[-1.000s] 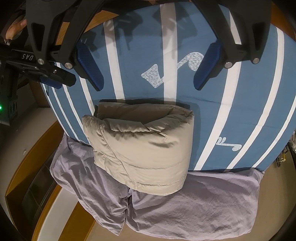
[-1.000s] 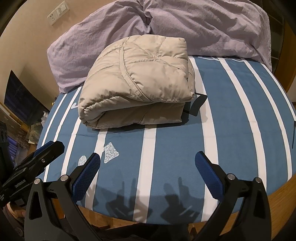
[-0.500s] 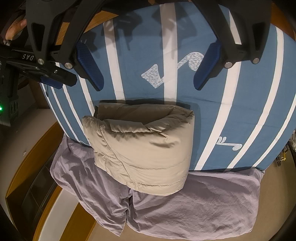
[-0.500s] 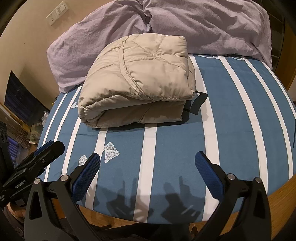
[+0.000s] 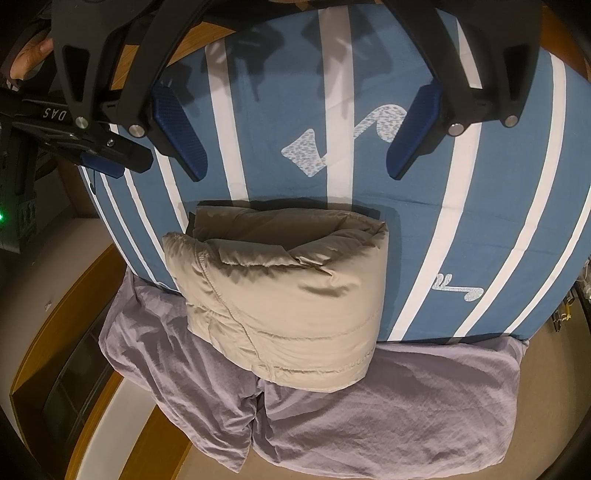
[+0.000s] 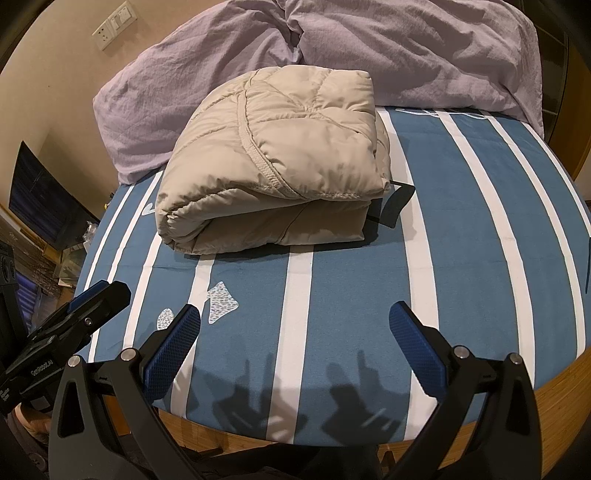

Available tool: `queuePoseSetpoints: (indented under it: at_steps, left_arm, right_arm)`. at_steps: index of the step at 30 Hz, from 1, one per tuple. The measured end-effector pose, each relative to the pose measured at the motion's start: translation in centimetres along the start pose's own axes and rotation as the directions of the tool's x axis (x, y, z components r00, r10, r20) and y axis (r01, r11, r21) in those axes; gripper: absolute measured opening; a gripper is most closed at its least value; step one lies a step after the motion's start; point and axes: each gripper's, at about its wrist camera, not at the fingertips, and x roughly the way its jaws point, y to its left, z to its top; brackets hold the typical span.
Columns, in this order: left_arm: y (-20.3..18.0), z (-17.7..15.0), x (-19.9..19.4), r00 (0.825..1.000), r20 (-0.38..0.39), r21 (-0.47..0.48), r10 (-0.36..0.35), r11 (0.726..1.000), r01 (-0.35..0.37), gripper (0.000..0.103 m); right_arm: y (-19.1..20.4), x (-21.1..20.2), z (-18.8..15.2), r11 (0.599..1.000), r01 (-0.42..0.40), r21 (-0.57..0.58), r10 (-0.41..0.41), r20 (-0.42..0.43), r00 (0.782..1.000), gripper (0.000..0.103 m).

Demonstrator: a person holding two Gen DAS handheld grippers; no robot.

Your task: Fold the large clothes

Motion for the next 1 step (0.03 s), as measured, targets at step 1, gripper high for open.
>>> queuePoseSetpoints:
  at_steps: [1]
  left_arm:
    - [0.01,-0.01,0.0,1.0,0.0,0.0,0.0,1.0,0.0,0.097]
  right_arm:
    - [0.01,0.01,-0.01,1.0,0.0,0.0,0.0,0.0,1.0,0.102]
